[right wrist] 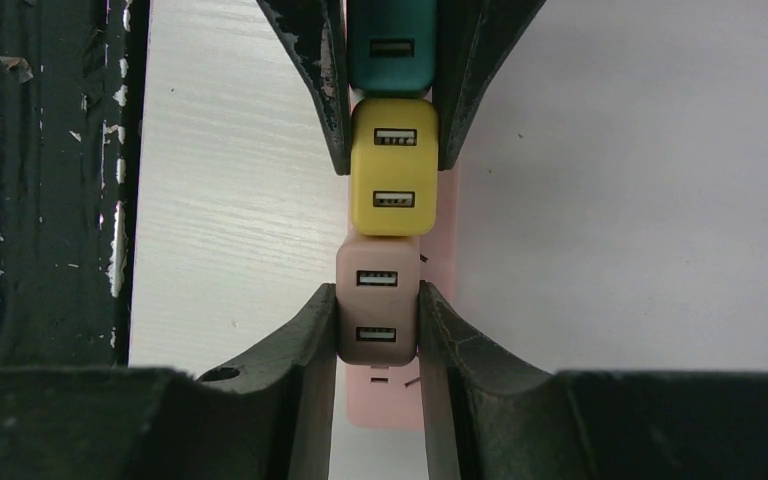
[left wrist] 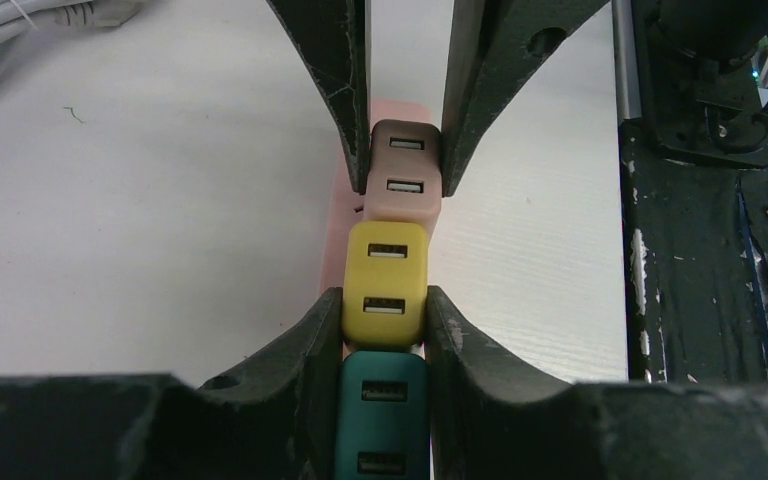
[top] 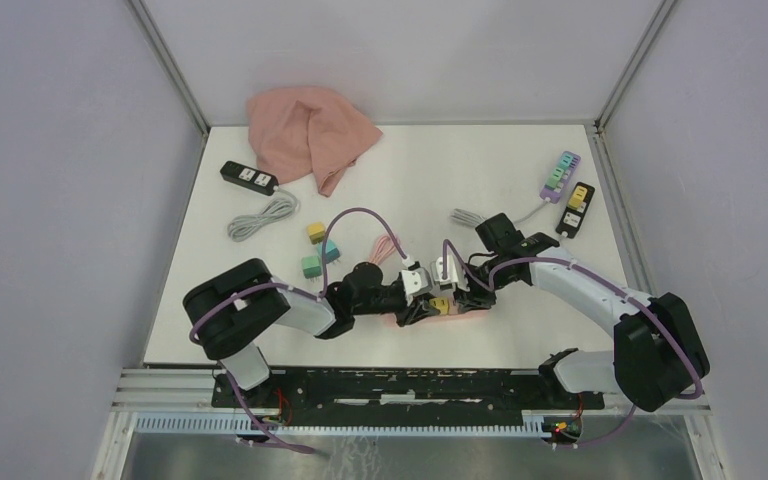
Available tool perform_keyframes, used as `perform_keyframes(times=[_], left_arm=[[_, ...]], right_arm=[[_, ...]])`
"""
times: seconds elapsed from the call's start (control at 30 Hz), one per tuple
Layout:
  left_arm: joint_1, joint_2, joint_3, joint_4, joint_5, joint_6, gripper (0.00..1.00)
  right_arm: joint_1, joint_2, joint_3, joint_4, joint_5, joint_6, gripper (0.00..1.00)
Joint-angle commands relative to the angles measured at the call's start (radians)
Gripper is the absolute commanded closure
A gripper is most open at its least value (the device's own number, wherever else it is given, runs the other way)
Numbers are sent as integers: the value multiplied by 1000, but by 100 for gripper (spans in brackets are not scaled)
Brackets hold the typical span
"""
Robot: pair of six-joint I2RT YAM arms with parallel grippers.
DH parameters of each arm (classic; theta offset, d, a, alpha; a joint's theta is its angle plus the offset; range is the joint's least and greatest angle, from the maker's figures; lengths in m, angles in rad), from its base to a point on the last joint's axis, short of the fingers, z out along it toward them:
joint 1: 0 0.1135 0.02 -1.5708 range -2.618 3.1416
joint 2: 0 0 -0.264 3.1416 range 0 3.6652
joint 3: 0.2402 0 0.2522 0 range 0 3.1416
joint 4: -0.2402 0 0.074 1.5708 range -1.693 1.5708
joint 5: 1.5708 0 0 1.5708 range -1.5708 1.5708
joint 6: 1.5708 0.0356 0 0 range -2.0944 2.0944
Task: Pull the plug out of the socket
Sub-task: Remove the plug from the socket.
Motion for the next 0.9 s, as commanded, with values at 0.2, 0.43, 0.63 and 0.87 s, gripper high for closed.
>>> perform_keyframes(times=[0.2,0.43,0.63,0.87], left_arm=[[1,43,18,18,33,25,97],[2,18,-21,23,-17,31,97],[4,17,-19,20,-20,48,97],[4,39,9,12,-4,38,97]], right_arm=[[11,-10,15,210,-121,307,100],[-35,2,41,99,12,163,100],[-11,-5,13,-140,-137,-187,100],[36,-26,45,134,-83,214,100]])
